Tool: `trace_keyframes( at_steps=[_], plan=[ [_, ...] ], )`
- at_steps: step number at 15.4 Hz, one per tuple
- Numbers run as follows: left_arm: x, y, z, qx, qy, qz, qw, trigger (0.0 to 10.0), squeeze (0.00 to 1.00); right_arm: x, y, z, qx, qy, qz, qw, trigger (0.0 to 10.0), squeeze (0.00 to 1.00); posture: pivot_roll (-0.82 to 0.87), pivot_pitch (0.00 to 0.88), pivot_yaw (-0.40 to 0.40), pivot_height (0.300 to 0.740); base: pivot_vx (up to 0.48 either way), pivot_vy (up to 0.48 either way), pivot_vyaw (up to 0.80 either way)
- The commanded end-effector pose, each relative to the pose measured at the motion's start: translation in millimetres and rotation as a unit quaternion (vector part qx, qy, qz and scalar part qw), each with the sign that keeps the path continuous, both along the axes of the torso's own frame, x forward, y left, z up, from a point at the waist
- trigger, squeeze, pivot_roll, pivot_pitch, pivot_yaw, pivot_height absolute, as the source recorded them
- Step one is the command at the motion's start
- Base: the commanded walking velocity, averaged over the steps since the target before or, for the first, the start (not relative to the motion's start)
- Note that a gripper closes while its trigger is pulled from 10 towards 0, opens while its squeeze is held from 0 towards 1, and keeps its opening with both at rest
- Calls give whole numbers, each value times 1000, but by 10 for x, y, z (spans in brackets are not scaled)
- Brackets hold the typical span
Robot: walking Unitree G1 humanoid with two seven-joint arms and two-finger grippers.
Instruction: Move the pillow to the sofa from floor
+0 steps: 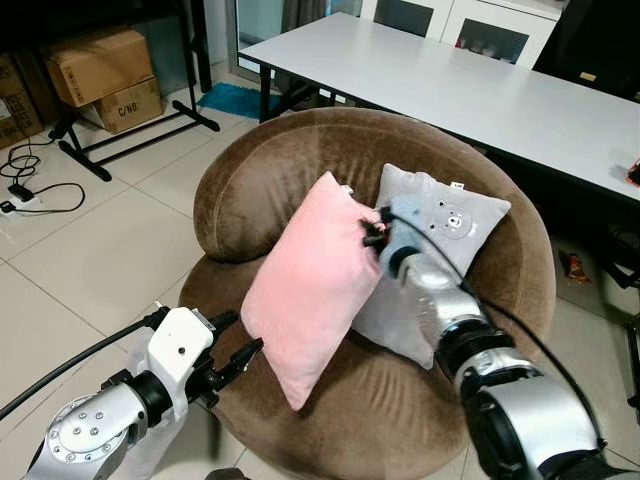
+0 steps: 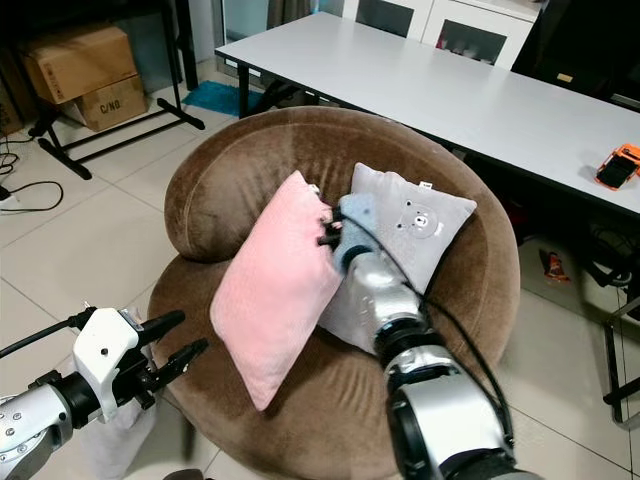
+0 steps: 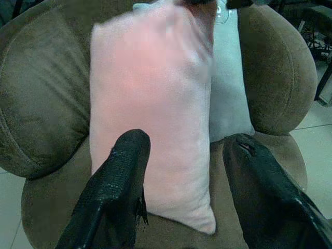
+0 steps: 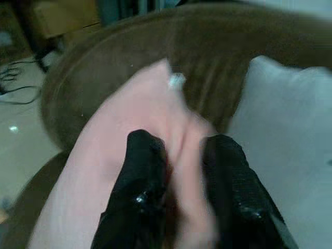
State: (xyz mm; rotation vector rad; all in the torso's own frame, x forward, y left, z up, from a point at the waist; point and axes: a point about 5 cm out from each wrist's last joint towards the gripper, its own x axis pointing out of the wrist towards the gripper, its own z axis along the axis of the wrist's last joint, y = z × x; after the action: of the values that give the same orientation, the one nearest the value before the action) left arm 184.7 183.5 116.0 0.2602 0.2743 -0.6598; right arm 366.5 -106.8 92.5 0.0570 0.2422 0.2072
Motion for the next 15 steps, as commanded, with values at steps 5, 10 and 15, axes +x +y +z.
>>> trace_keyframes(
  at_steps=[5,10,15],
  plan=[
    [82,-16,83,-7,-57,63,996,10000,0,-131,-464,111,26,-89,-34,995,10000,0,132,0,-107,740,0,0,0],
    [60,-4,10,-20,-72,161,984,10000,0,-950,-351,44,26,-67,84,994,10000,0,94,0,-114,740,0,0,0],
    [27,-20,-21,-24,-79,191,978,10000,0,-1245,-314,34,19,-22,124,992,10000,0,91,0,-135,740,0,342,266]
  ],
)
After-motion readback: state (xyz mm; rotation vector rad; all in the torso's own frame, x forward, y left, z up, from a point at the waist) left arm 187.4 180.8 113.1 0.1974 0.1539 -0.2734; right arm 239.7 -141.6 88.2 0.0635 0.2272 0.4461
